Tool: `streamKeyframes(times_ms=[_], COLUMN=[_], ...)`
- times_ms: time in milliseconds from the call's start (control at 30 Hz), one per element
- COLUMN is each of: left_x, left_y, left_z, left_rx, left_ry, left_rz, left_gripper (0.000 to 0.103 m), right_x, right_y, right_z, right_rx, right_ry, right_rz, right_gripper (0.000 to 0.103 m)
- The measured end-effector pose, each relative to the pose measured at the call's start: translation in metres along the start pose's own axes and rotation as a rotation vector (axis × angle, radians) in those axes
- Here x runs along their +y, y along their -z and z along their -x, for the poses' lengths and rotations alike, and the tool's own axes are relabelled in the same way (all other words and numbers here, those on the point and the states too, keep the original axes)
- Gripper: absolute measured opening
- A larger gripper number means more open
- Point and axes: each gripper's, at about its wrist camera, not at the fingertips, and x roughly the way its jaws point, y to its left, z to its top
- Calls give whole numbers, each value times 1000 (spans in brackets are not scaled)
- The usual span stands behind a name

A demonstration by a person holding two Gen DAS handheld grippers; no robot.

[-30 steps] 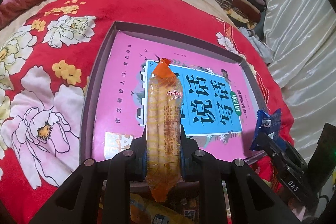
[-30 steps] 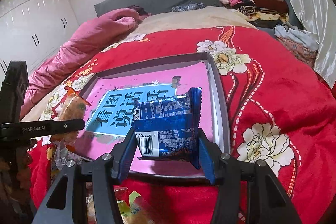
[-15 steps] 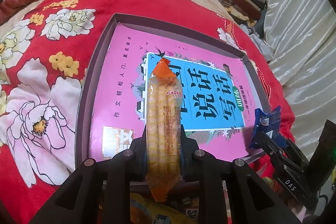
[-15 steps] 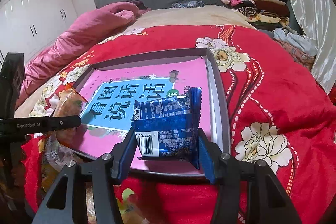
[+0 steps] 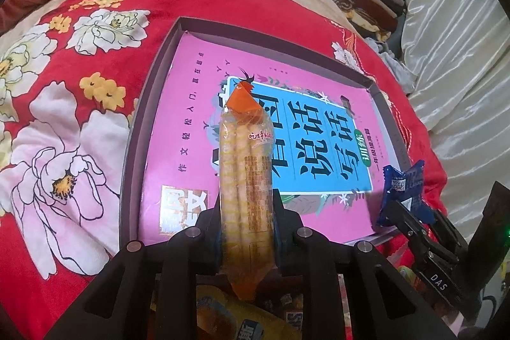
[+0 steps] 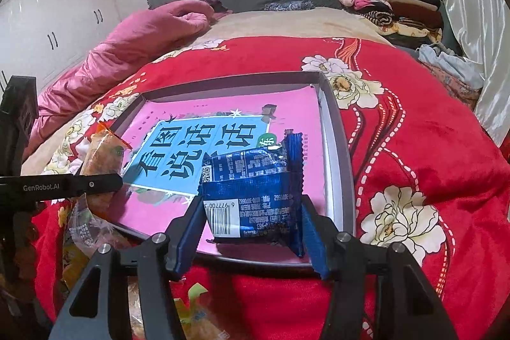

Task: Organize snacks
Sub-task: 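Carry the biscuit pack with the left tool while the right tool carries the blue packet, then release the biscuit pack into the tray while the right tool releases the blue packet, then move both open tools back toward the remaining snacks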

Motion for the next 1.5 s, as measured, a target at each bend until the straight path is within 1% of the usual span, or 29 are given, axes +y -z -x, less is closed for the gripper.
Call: streamKeyframes(times_ms=[133,167,333,433,567,700,767,967,1233,1333,1500], left_x=[-1,-1,-1,0,0,1,0,-3,0,1,4], left_y=[2,2,4,3,3,2,2,4,8,11,15], left_z=[2,3,6,9,14,20,23,34,49,53,61], left_rx=[-3,-5,-10,-14,-25,-39,-47,-67,-79,-80,-84], left_ry=[-6,-7,-6,-5,-8,-9,-12,-7,4,5,11], left_rz=[-7,-8,-10,-8,-11,-15,-21,-33,-21,-14,-7], left_gripper=[25,28,32,36,45,48,54,59,61,73,74], right_x=[-2,-3,-5,-5,-7,-9,-10,-7,-1,1,0], right_y=[0,0,-1,-1,-2,-2,-3,-4,-6,-7,-8], right_z=[1,1,2,2,3,5,6,10,18,20,25], right_rx=[-1,0,-3,-2,-4,-11,-17,-37,-73,-81,-97], right_ry=[9,7,9,11,12,4,3,-8,-35,-38,-41], right_rz=[-5,-10,-18,-19,-29,-48,-52,-43,-23,-19,-19], right_gripper=[61,61,61,64,65,66,67,70,75,76,77])
